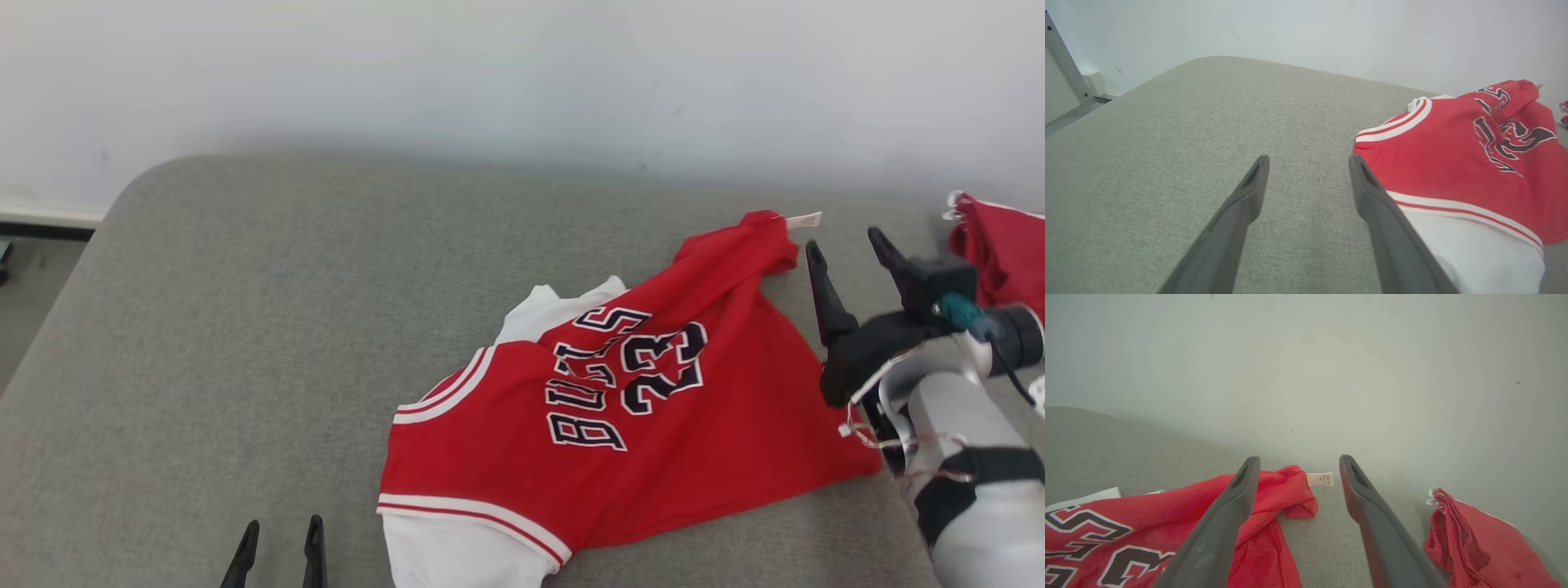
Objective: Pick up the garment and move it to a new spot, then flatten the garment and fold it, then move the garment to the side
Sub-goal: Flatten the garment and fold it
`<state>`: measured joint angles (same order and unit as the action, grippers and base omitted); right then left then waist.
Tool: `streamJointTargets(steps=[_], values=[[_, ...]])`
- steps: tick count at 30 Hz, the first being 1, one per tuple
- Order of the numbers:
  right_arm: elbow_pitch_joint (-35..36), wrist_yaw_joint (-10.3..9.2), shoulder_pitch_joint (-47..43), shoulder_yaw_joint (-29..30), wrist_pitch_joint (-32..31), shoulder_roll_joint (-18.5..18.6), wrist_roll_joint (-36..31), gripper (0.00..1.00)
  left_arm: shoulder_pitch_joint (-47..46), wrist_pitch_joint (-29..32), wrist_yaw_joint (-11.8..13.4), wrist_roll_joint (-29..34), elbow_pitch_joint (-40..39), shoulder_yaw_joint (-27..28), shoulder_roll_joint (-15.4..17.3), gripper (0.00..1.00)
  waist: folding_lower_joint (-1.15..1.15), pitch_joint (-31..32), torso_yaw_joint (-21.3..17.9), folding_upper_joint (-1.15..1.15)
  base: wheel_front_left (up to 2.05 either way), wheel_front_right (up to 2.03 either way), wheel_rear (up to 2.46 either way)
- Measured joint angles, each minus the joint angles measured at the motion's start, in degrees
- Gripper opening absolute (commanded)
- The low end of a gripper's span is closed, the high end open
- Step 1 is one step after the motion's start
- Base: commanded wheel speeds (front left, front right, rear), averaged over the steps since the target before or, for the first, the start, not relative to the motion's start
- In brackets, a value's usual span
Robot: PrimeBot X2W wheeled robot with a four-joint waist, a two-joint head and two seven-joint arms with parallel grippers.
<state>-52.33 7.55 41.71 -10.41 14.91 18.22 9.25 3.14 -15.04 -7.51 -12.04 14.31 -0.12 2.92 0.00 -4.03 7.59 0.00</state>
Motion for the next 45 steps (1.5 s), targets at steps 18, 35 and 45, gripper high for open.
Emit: streamJointTargets(steps=[18,35,45], values=[[32.3,0.0,-31.3,16.2,0.2,-10.2,-3.7,1.0,2.3,0.0,0.0,0.5,-0.1,-0.9,0.1,1.0,0.0,2.6,-4.5,0.0,0.0,0.0,0.0],[26.9,0.0,-33.6,18.4,0.2,-10.7,-6.8,1.0,5.1,0.0,0.0,-2.0,6.4,-13.0,4.9,1.0,0.01,1.3,-5.9,0.0,0.0,0.0,0.0],[19.0,0.0,-30.8,19.1,0.2,-10.0,-6.9,1.0,2.7,0.0,0.0,-4.5,8.9,-14.8,5.0,1.0,0.01,0.3,-4.9,0.0,0.0,0.0,0.0]])
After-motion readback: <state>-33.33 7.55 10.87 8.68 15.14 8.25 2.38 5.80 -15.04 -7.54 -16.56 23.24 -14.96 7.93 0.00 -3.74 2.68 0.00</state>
